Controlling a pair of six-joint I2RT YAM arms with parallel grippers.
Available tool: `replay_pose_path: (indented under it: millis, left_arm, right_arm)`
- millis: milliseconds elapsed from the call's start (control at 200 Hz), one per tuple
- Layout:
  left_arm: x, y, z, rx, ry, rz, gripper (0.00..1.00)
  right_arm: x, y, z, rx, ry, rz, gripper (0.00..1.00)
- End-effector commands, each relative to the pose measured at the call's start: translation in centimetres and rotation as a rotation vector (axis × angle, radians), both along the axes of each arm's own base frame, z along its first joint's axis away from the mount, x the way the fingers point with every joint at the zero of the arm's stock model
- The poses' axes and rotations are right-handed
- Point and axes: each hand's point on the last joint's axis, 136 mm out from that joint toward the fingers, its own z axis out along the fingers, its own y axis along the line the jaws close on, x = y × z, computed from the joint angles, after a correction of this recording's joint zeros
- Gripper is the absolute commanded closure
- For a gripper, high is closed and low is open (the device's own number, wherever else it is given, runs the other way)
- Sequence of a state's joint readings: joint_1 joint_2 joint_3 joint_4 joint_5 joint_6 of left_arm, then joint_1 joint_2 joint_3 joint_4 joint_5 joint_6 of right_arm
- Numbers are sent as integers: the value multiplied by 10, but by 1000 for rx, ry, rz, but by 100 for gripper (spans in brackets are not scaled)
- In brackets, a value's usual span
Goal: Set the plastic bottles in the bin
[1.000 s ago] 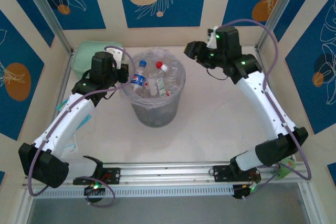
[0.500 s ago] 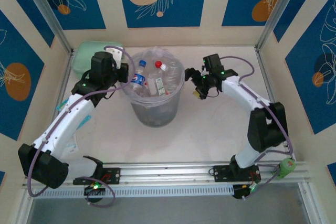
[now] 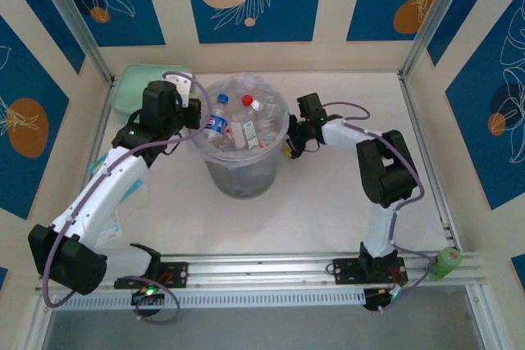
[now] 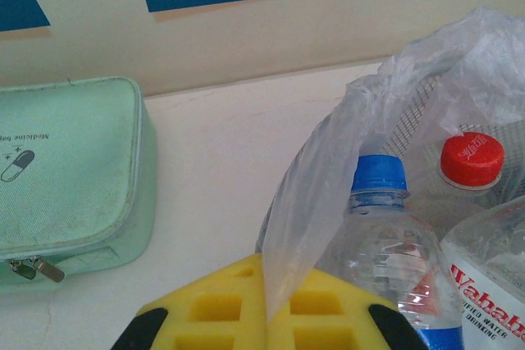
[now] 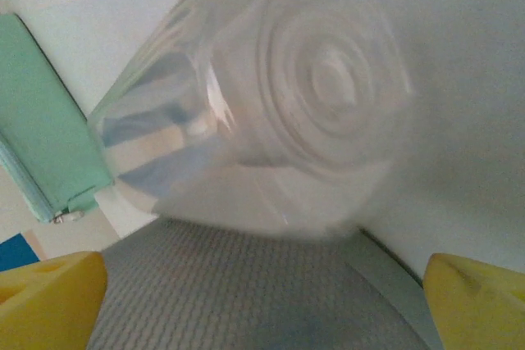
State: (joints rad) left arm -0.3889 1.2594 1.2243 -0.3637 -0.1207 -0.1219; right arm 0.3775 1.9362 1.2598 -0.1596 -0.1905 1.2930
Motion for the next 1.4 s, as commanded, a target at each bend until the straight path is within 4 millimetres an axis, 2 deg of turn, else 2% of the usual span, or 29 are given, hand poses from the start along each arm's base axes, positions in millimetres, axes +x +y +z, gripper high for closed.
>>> replay_pose_path:
  millis: [0, 135, 360, 575, 685, 815, 936, 1036, 1186, 1396]
  left_arm:
    - [-12, 3, -33, 52, 109, -9, 100]
    - [-12, 4, -34, 61, 110, -5, 100]
    - [-11, 4, -34, 62, 109, -3, 100]
    - [-11, 4, -34, 63, 108, -2, 100]
    - [-11, 4, -35, 65, 110, -1, 100]
    - [-11, 5, -34, 67, 105, 2, 100]
    - [-9, 5, -42, 79, 125, 6, 100]
    - [-8, 1, -47, 67, 143, -5, 100]
    - [-8, 0, -48, 61, 145, -8, 100]
    - [-9, 0, -46, 60, 140, -9, 100]
  right_arm:
    - [21, 2, -4, 39, -2, -76, 1]
    - [31, -2, -17, 28, 16, -97, 1]
    - [27, -45, -10, -20, -26, -146, 16]
    - [10, -93, -3, -49, -45, -192, 32]
    - [-2, -116, 2, -79, -58, -195, 33]
    - [-19, -160, 7, -156, -65, -190, 35]
    - [-31, -195, 9, -205, -55, -178, 36]
    - [-41, -217, 4, -236, -31, -170, 36]
    - [-46, -238, 0, -233, -16, -189, 34]
    - [-54, -251, 10, -243, 19, -188, 5]
